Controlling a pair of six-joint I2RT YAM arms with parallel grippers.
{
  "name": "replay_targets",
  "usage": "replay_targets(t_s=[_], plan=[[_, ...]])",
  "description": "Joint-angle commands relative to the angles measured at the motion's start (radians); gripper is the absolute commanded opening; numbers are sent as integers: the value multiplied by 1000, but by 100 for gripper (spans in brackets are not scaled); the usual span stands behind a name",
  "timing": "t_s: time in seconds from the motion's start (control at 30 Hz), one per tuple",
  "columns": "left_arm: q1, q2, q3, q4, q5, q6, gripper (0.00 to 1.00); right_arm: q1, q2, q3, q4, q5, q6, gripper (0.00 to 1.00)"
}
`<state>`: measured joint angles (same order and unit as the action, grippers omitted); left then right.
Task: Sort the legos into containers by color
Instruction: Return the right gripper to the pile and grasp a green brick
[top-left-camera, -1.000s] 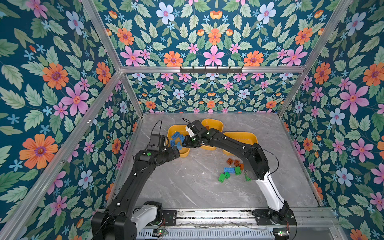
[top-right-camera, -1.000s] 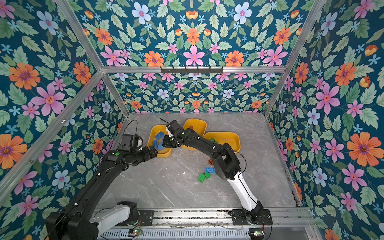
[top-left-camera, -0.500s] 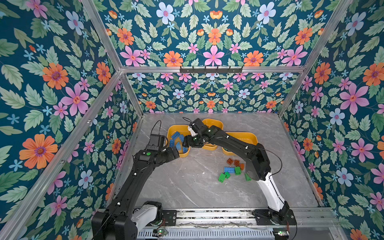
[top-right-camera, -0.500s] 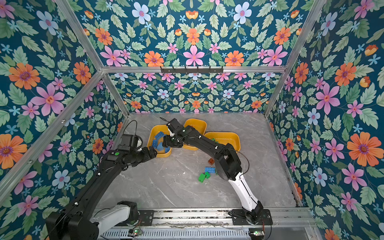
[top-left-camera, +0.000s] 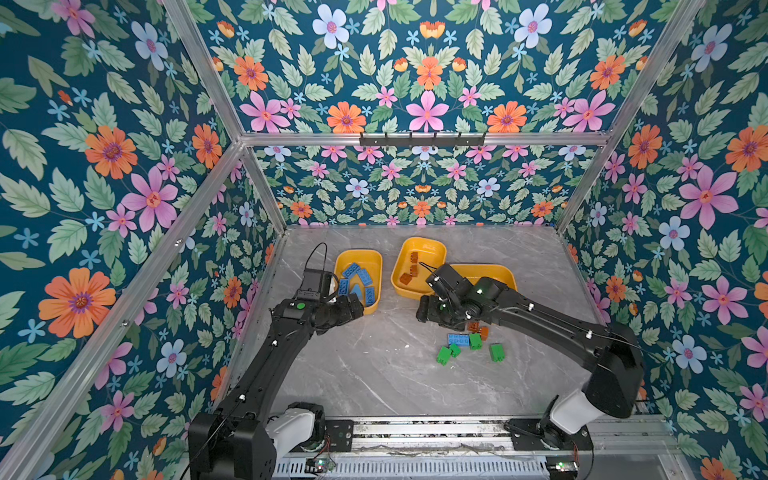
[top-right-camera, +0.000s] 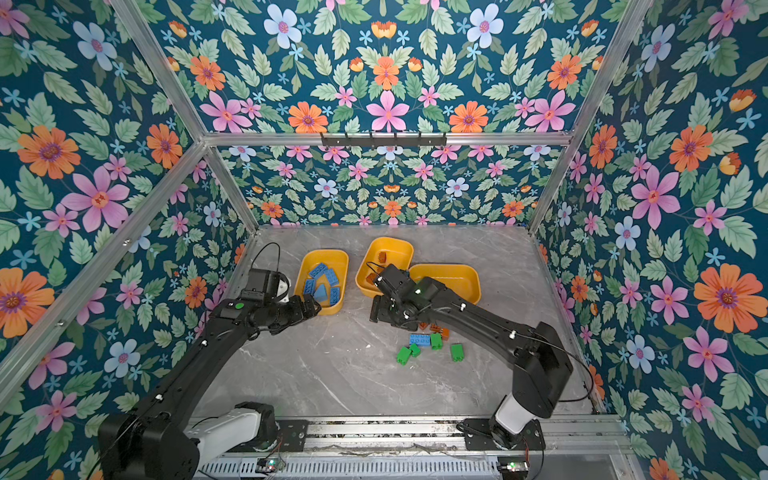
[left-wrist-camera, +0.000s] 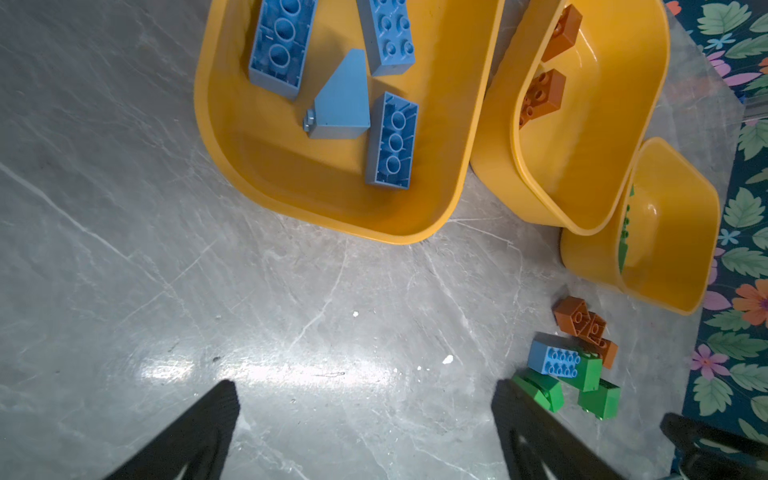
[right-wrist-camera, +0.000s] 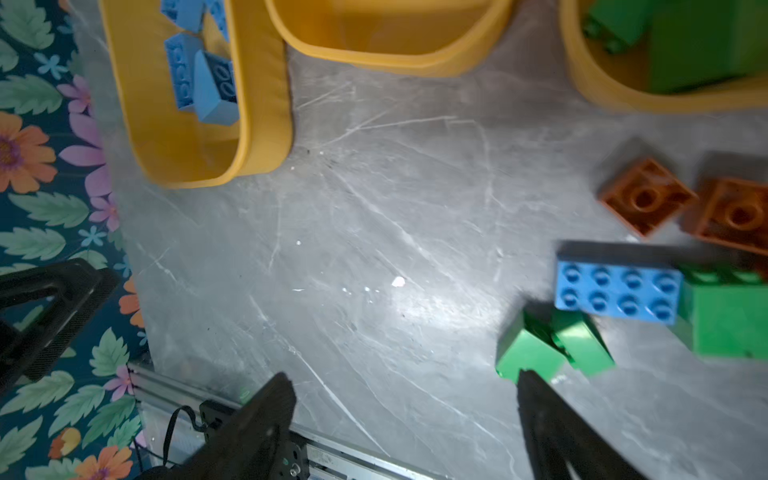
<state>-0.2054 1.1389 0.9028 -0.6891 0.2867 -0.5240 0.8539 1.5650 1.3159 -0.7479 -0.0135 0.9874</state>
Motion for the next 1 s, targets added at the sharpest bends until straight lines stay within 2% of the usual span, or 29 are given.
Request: replay_targets(t_s=[0.0, 0.17, 0.3, 0.5, 0.83, 0.97], plan=[[0, 7, -4, 34, 32, 1, 97, 16, -30, -53, -69, 65, 155, 88], [0, 17, -9, 49, 64, -7, 98, 67, -26, -141, -65, 64, 314, 86], [0, 15, -12, 51, 72, -6, 98, 84, 12, -196, -6, 36, 375, 82], [0, 1, -17, 46, 71, -6, 98, 96, 79, -218, 25, 34, 387, 76], [0, -19, -28, 23, 52, 1, 98, 94, 214, -195, 63, 45, 365, 53], [0, -21, -25, 16, 45, 7, 98, 94, 231, -167, 42, 58, 347, 40]])
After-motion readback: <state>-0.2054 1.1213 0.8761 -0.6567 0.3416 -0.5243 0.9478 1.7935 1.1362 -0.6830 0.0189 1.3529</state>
